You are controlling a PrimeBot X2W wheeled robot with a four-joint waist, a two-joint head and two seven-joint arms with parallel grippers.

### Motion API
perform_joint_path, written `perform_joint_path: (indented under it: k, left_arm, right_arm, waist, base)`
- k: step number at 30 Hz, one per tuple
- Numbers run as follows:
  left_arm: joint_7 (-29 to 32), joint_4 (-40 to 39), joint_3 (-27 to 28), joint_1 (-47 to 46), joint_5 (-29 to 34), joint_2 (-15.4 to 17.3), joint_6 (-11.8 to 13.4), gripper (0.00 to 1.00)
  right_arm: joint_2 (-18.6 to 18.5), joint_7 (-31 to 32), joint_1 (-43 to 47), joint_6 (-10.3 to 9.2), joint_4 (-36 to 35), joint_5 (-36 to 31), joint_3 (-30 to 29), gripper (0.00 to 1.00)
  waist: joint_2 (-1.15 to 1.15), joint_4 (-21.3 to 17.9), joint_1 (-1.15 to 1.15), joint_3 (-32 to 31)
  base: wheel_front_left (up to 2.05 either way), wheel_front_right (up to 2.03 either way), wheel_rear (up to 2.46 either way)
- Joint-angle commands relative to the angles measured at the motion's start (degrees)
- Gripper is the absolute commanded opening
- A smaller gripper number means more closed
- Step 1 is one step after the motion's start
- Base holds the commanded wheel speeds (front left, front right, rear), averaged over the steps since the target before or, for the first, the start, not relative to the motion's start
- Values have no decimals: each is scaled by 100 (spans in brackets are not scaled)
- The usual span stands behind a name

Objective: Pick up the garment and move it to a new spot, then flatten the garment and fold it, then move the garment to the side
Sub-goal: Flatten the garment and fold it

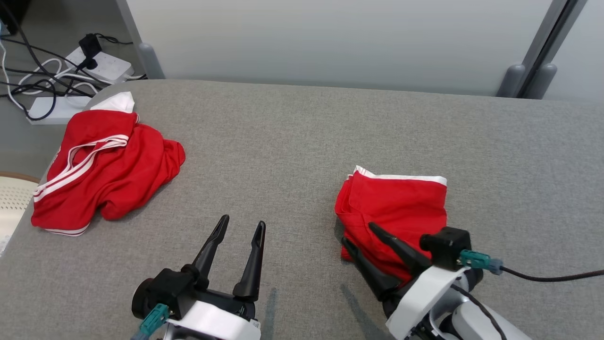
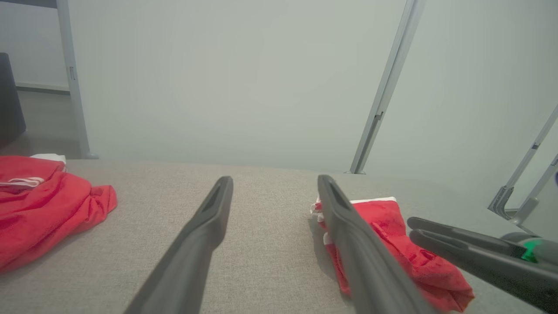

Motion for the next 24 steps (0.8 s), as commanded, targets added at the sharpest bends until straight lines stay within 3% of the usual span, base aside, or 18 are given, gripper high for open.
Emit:
perform_joint_path:
  k: [1,16,24]
  left_arm:
    - [-34,-142,233,-73,-73,14,48,100]
    - [-34,-125,602,148,-30,14,101,100]
    - [-34,-170,743,254,7,14,74,100]
  right_arm:
    - [-44,-282,49,0,-183,-212,-129,100]
    - [84,-883,791,0,190,-1304,-1721,100]
    - [252,-911,1143,0,-419,-1730,-2396,100]
  waist:
    - [0,-102,0,-67]
    - [0,-744,0,-487]
    - [0,-977,0,-675]
  base:
    - [0,0,0]
    - [0,0,0]
    - [0,0,0]
